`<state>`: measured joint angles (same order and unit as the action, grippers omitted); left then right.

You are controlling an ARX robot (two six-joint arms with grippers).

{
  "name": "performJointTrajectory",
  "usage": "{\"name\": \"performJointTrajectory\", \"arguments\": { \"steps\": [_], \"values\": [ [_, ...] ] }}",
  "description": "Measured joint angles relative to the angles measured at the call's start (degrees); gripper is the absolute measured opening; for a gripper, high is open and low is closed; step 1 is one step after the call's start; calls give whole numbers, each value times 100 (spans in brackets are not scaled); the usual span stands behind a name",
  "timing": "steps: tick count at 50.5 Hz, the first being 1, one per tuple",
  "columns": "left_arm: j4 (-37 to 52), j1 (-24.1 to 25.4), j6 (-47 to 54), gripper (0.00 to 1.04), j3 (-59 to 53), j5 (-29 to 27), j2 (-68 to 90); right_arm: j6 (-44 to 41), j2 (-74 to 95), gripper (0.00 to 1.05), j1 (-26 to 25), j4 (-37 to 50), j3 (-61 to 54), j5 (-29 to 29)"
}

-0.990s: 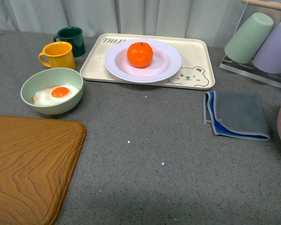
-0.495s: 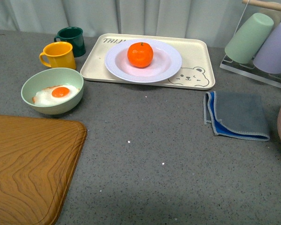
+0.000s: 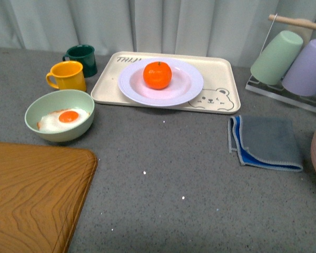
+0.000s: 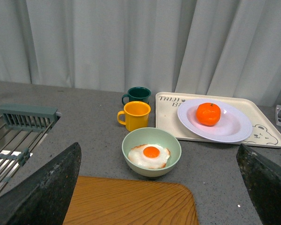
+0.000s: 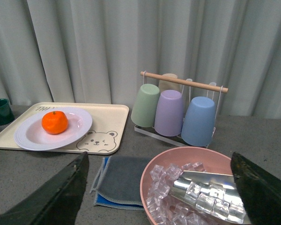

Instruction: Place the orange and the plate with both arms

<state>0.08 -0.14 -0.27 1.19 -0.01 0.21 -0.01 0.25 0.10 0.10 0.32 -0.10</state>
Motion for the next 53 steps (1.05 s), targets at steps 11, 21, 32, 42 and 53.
{"name": "performJointTrajectory", "arguments": {
  "steps": [11,21,32,42,53],
  "values": [
    [0,0,0,98,0,0,0,2,0,95,0,-2,0,0],
    [0,0,0,98,0,0,0,2,0,95,0,-2,0,0],
    [0,0,0,98,0,0,0,2,0,95,0,0,0,0],
    [0,0,0,98,0,0,0,2,0,95,0,-2,0,0],
    [0,0,0,98,0,0,0,2,0,95,0,-2,0,0]
  ]
}}
